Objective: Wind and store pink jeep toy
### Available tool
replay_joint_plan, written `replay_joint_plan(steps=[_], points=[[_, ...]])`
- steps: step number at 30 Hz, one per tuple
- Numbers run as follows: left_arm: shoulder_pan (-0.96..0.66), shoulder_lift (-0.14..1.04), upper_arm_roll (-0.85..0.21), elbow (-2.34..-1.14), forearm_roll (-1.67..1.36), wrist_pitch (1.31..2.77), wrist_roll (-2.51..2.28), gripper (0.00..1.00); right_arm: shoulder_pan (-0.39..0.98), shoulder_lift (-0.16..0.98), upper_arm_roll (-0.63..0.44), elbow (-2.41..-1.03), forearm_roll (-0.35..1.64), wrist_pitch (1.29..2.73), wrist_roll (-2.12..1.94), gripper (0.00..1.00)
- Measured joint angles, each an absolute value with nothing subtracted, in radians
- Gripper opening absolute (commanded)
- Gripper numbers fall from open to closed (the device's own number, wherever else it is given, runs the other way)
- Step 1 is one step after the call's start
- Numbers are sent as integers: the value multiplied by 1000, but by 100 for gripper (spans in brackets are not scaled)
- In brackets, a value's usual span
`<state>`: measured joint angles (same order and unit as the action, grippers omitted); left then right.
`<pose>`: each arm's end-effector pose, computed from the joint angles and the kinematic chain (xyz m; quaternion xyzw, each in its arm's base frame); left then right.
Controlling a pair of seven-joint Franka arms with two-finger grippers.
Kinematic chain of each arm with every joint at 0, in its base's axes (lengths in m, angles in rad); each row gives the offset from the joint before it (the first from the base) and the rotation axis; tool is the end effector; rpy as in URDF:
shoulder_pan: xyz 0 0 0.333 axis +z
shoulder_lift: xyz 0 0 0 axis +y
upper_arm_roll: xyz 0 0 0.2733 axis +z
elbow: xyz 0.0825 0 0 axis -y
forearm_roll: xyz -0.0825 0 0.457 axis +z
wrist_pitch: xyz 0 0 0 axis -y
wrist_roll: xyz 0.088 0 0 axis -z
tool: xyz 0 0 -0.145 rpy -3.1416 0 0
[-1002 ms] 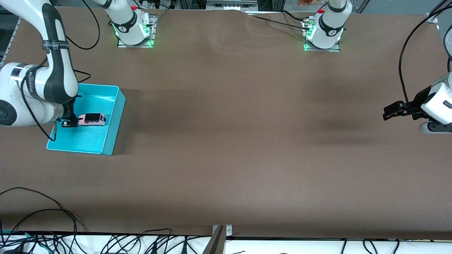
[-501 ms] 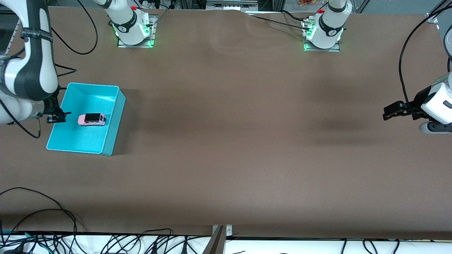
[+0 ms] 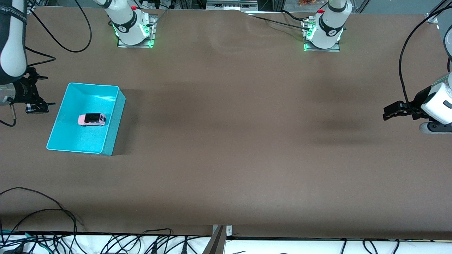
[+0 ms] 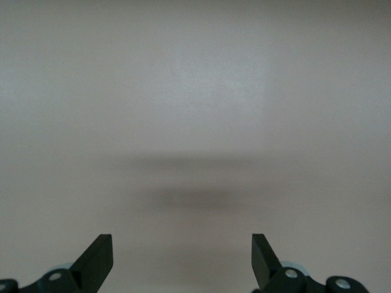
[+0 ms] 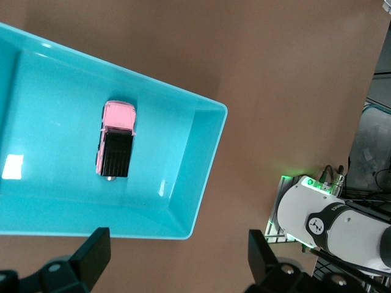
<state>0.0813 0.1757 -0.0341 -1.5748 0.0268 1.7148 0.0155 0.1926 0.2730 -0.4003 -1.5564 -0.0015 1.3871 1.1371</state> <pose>0.6752 0.0364 0.4392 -0.9997 -0.0139 0.0181 0.0097 0.6217 -0.1174 0.3809 0.7612 -0.6117 -0.1625 0.1414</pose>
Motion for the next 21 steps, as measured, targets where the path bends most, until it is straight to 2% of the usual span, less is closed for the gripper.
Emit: replay_joint_plan(steps=[11, 21], points=[[81, 176, -34, -1575, 27, 1715, 15, 100, 79, 193, -313, -1545, 2, 1418, 897, 100], [81, 176, -34, -1575, 27, 1715, 15, 100, -3, 83, -205, -1589, 2, 1604, 718, 100]])
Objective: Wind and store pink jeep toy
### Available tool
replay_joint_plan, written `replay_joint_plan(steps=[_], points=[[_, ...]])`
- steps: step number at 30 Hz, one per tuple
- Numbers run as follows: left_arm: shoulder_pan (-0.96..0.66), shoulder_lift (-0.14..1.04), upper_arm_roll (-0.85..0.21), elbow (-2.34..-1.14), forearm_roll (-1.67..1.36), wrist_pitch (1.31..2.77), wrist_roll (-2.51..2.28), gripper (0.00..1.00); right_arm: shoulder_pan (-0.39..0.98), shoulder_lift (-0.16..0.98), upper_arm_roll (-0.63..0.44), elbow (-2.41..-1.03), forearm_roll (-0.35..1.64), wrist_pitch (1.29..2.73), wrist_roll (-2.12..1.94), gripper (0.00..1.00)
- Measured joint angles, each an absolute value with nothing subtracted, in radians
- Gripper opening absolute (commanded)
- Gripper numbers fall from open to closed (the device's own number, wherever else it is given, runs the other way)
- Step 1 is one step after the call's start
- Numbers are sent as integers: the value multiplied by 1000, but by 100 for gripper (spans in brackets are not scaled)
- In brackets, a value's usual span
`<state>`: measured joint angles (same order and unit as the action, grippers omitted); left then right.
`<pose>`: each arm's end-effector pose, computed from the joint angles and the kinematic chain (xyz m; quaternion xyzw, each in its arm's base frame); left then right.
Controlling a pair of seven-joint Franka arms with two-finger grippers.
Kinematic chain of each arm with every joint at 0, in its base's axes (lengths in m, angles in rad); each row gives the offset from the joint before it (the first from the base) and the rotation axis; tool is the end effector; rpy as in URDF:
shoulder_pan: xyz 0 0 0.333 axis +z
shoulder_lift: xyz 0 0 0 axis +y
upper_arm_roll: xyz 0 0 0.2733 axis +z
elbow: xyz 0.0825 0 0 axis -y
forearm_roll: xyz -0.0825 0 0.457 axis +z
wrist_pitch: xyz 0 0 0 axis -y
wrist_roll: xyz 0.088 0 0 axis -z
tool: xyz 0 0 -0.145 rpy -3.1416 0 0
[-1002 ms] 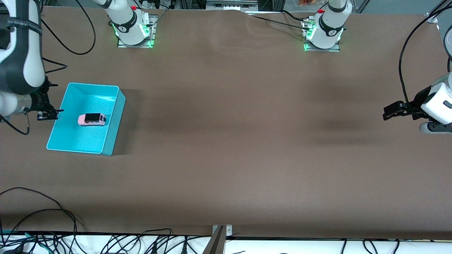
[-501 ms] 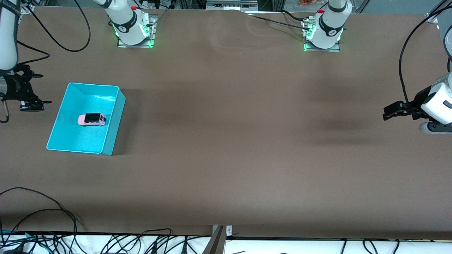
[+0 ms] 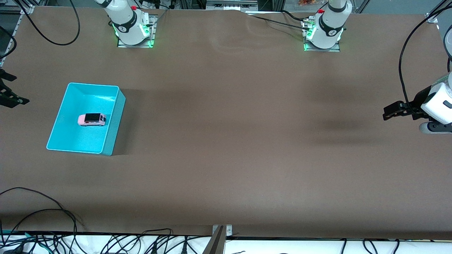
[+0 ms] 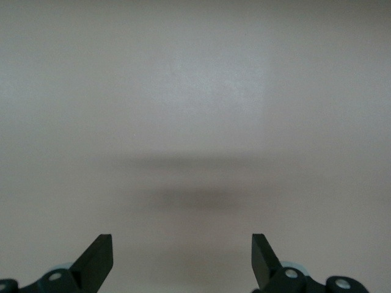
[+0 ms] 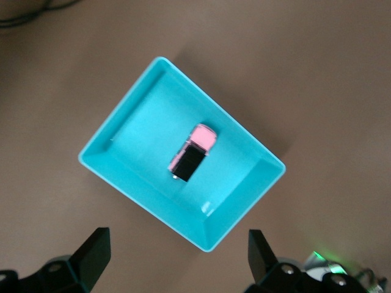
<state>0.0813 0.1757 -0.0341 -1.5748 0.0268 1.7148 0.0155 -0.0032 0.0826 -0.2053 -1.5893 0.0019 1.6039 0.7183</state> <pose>0.6752 0.0364 0.4392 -0.9997 -0.0139 0.0181 0.0097 0.6321 -0.1304 0.4850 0.8940 -0.4467 -0.0302 0.0156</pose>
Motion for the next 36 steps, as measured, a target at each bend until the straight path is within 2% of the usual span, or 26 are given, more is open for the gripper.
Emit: replay_joint_plan(steps=[9, 15, 21, 36], points=[[80, 176, -37, -1575, 27, 1715, 15, 100, -18, 0, -120, -1652, 2, 1623, 498, 100], [80, 176, -38, -1575, 27, 1715, 15, 100, -22, -31, -66, -1663, -26, 1569, 256, 100], [80, 176, -38, -1575, 27, 1715, 15, 100, -22, -57, 2, -1663, -42, 1534, 189, 100], [80, 176, -38, -1575, 27, 1715, 15, 100, -17, -70, 15, -1661, -23, 1492, 162, 100]])
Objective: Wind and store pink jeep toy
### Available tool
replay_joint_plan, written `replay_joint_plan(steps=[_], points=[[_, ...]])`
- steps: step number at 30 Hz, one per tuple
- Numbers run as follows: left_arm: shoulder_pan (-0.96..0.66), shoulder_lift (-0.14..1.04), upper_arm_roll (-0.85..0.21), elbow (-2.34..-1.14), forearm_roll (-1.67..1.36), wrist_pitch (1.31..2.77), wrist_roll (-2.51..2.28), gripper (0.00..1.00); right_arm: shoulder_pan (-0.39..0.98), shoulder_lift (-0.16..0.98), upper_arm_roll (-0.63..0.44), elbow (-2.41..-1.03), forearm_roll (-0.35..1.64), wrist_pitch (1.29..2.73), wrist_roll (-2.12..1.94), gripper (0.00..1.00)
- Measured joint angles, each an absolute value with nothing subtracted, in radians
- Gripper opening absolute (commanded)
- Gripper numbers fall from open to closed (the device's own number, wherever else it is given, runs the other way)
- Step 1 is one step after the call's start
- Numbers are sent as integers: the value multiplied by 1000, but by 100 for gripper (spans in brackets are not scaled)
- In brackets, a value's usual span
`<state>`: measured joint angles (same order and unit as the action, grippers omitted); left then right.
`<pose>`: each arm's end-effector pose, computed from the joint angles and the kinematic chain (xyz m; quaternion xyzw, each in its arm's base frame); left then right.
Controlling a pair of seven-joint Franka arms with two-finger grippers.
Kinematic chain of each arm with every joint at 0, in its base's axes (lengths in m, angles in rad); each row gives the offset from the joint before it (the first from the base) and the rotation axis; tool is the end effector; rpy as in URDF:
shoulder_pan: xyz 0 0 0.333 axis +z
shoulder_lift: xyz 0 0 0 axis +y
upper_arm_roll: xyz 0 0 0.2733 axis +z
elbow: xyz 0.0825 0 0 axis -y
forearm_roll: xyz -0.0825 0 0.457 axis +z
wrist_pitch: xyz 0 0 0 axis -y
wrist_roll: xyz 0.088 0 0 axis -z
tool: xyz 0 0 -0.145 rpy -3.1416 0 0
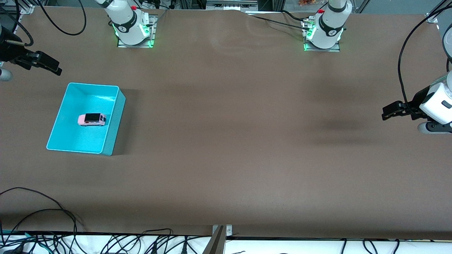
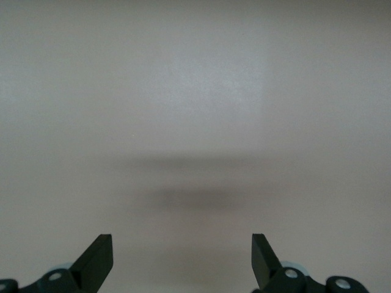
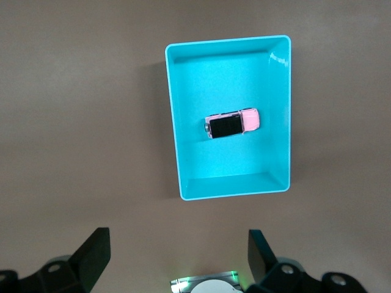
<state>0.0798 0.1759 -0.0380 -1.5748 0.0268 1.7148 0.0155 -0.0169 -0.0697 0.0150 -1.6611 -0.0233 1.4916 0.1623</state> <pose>0.6754 0.0329 0.4391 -0.9997 -0.0112 0.0182 0.0094 0.5950 -0.0045 0.5314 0.9953 -0.0823 -0.0487 0.0161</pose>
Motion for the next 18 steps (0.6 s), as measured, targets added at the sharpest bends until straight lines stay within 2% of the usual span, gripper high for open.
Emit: replay_joint_plan(steps=[18], points=[[80, 176, -38, -1575, 27, 1715, 15, 100, -17, -63, 12, -1639, -21, 1491, 131, 100]])
